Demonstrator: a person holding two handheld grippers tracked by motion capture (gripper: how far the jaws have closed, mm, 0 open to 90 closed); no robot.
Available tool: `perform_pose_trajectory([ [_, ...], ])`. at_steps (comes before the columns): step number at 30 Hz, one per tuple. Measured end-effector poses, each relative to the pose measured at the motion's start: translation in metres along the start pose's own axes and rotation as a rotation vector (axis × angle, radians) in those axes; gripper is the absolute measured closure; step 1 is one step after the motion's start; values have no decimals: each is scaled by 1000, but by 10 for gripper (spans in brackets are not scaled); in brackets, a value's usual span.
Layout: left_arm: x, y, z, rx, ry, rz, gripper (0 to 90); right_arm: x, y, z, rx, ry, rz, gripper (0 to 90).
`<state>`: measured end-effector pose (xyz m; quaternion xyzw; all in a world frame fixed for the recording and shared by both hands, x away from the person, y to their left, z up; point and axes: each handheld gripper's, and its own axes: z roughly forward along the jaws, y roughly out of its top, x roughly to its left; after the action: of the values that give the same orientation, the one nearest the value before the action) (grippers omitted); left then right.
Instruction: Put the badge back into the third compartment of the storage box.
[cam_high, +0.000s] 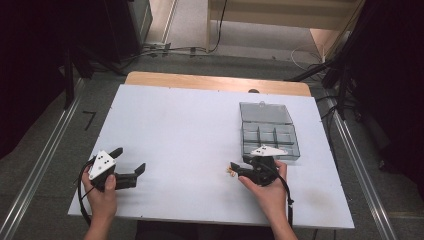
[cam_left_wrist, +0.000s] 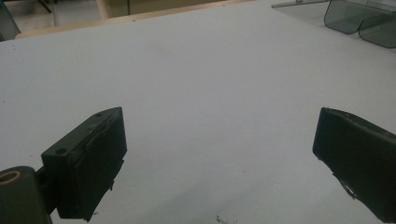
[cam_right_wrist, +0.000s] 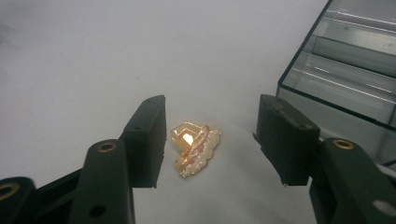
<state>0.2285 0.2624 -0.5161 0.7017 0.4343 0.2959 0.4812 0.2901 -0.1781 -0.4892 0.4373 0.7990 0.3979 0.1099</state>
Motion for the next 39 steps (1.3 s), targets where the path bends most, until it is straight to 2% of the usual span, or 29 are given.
perform_pose_trajectory([
  [3, 0, 0, 0, 0, 0, -1, 33, 0, -2, 4, 15, -15, 1, 456],
  [13, 0, 0, 1, 4, -2, 2, 33, 0, -7, 16, 60, -17, 5, 513],
  [24, 0, 0, 1, 9, -3, 4, 33, 0, -8, 20, 65, -7, 1, 528],
  [27, 0, 0, 2, 11, -2, 5, 33, 3, -8, 22, 76, 6, -10, 526],
  [33, 0, 0, 2, 15, -1, 8, 33, 4, -8, 23, 74, 2, -24, 530],
  [39, -1, 0, 3, 21, 4, 8, 34, 7, -9, 23, 81, 8, -56, 567],
])
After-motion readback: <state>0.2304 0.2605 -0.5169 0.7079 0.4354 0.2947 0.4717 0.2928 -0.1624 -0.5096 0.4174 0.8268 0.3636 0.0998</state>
